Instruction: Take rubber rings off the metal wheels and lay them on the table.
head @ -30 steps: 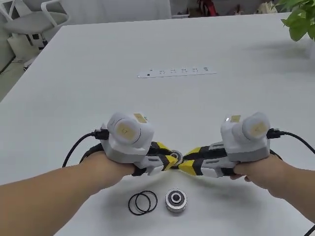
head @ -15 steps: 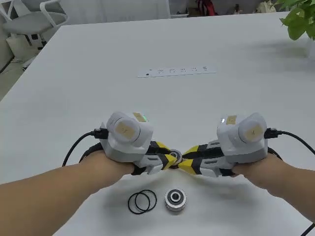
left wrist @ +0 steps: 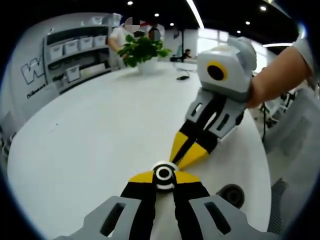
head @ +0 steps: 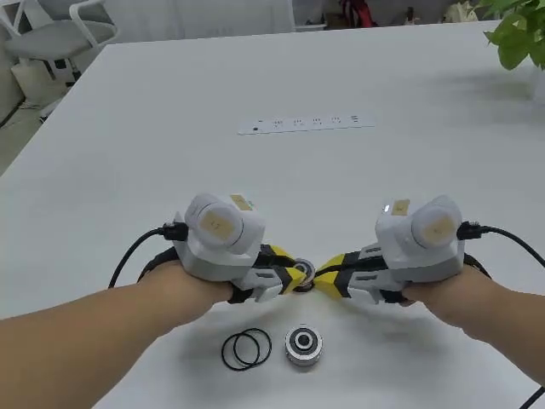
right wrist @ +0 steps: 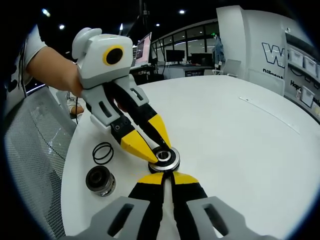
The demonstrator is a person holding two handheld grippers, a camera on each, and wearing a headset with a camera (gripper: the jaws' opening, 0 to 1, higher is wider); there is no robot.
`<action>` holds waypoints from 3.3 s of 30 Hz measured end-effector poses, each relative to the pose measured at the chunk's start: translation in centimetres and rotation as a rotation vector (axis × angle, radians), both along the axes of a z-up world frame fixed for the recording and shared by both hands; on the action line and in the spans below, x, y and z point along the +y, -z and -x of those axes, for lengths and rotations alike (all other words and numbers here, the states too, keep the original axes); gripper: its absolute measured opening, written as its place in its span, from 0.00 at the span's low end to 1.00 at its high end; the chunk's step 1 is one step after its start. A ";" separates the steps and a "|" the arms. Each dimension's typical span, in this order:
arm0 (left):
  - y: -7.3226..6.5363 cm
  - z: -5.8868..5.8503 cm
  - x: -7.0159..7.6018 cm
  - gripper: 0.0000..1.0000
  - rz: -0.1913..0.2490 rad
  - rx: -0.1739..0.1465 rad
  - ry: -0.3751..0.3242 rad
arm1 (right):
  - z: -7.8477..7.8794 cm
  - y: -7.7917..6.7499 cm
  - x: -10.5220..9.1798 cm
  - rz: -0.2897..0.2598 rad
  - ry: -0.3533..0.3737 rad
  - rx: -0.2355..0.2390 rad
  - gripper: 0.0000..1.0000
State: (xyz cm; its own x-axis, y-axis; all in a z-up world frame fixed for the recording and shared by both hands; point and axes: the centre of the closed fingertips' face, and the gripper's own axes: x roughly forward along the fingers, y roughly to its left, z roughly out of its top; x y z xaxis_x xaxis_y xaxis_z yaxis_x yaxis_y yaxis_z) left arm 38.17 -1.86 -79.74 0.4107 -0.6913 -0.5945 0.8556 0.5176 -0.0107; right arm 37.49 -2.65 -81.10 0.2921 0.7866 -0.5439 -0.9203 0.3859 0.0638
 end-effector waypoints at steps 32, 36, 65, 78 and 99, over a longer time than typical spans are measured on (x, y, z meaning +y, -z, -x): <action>0.0 0.0 0.0 0.12 -0.007 -0.008 -0.010 | -0.5 -1.4 -0.3 -0.301 0.268 0.361 0.00; 0.0 0.0 0.0 0.12 -0.007 -0.007 -0.017 | -0.3 -1.5 -0.1 -0.308 0.275 0.371 0.00; 0.0 0.1 -0.1 0.12 -0.010 -0.009 -0.009 | 1.5 -3.5 1.0 -0.428 0.191 0.460 0.00; -0.2 0.4 -0.1 0.16 -0.016 -0.032 0.028 | 0.3 -2.2 0.1 -0.366 0.266 0.443 0.00; -2.8 2.9 1.5 0.39 0.041 -0.064 0.092 | 0.2 -3.1 0.2 -0.379 0.258 0.445 0.00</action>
State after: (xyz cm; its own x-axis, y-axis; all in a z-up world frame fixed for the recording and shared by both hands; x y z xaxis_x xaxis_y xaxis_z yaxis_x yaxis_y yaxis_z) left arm 35.23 -0.39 -76.91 0.3810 -0.7510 -0.5394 0.8989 0.4375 0.0258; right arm 37.25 -2.42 -78.03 0.3080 0.8830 -0.3542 -0.6552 0.4668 0.5940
